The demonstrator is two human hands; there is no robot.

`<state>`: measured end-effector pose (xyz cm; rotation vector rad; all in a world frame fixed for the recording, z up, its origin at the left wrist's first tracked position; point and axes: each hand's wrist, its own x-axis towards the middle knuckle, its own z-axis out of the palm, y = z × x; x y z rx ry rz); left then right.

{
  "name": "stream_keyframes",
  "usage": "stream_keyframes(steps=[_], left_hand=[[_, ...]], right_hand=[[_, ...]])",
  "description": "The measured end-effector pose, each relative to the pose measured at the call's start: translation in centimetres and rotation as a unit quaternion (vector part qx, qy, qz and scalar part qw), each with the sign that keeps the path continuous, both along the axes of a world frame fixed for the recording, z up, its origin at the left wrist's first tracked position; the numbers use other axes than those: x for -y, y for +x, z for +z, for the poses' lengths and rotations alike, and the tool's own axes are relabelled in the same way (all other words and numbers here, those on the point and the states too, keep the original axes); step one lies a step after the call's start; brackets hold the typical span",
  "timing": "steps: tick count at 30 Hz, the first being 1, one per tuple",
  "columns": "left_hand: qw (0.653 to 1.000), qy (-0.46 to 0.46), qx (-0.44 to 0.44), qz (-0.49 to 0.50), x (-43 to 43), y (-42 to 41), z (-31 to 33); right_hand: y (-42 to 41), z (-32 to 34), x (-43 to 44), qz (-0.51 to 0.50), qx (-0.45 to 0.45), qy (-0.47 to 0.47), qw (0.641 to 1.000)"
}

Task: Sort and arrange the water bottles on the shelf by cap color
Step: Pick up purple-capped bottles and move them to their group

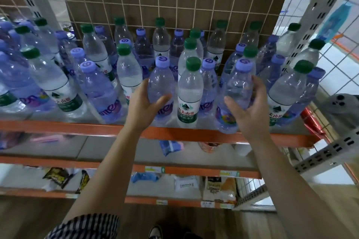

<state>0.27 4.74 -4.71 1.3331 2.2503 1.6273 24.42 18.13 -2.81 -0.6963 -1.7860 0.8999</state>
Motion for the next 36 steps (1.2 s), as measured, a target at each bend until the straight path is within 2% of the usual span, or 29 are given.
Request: stream_keyframes(steps=[4, 9, 13, 16, 20, 25, 29, 36], left_hand=[[0.997, 0.054, 0.039, 0.04, 2.6, 1.2, 1.6], [0.993, 0.09, 0.06, 0.056, 6.8, 1.7, 1.7], [0.986, 0.125, 0.065, 0.091, 11.7, 0.0, 1.3], [0.98, 0.126, 0.053, 0.142, 16.0, -2.6, 1.1], [0.969, 0.142, 0.086, 0.18, 22.2, -6.9, 0.5], [0.968, 0.112, 0.027, 0.224, 31.3, -13.2, 0.2], [0.96, 0.117, 0.055, 0.248, 37.7, -18.1, 0.0], [0.951, 0.119, 0.068, 0.278, 44.6, -26.4, -1.1]], right_hand=[[-1.1, 2.0, 1.8, 0.065, -0.048, 0.014, 0.997], [-5.3, 1.7, 5.9, 0.165, -0.042, -0.013, 0.985], [-9.7, 1.3, 10.0, 0.183, -0.017, 0.004, 0.983], [-13.4, 1.1, 13.3, 0.226, 0.003, 0.028, 0.974], [-19.7, 0.8, 18.7, 0.269, -0.003, 0.016, 0.963], [-27.8, -0.4, 26.9, 0.292, -0.036, -0.003, 0.956], [-33.8, -1.4, 32.7, 0.324, -0.05, -0.048, 0.944], [-43.7, -1.8, 39.4, 0.353, -0.018, -0.051, 0.934]])
